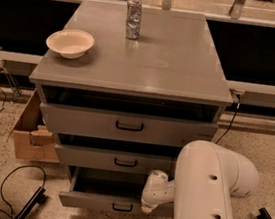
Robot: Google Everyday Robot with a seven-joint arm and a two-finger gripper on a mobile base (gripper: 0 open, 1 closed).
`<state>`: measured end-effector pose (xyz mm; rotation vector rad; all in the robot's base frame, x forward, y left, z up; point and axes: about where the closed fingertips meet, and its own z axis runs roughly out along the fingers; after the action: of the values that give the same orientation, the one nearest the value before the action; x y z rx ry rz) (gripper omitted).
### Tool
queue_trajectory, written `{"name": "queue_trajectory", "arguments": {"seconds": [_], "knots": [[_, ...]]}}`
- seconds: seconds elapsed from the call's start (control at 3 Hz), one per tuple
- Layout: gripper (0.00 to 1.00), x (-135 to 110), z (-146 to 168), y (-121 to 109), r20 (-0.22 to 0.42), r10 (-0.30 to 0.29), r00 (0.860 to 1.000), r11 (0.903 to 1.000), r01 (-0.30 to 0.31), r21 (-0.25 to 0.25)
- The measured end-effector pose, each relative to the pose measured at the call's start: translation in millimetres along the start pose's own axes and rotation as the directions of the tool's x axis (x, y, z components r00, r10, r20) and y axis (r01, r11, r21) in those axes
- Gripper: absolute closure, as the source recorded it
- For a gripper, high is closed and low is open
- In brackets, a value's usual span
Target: Open bottom drawer
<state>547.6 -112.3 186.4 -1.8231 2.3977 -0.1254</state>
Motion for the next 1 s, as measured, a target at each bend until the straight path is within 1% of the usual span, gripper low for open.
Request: {"name": "queue_trajectory", "arguments": {"seconds": [0.33, 0.67, 1.0], "knots": [[0.00, 0, 0, 0, 0.000, 0.000, 1.000, 1.0000, 0.000, -0.001], [0.00, 0, 0, 0, 0.000, 0.000, 1.000, 1.0000, 0.000, -0.001], [0.00, 4, 10, 13, -0.001, -0.001, 1.000, 0.9991, 0.001, -0.042]]}}
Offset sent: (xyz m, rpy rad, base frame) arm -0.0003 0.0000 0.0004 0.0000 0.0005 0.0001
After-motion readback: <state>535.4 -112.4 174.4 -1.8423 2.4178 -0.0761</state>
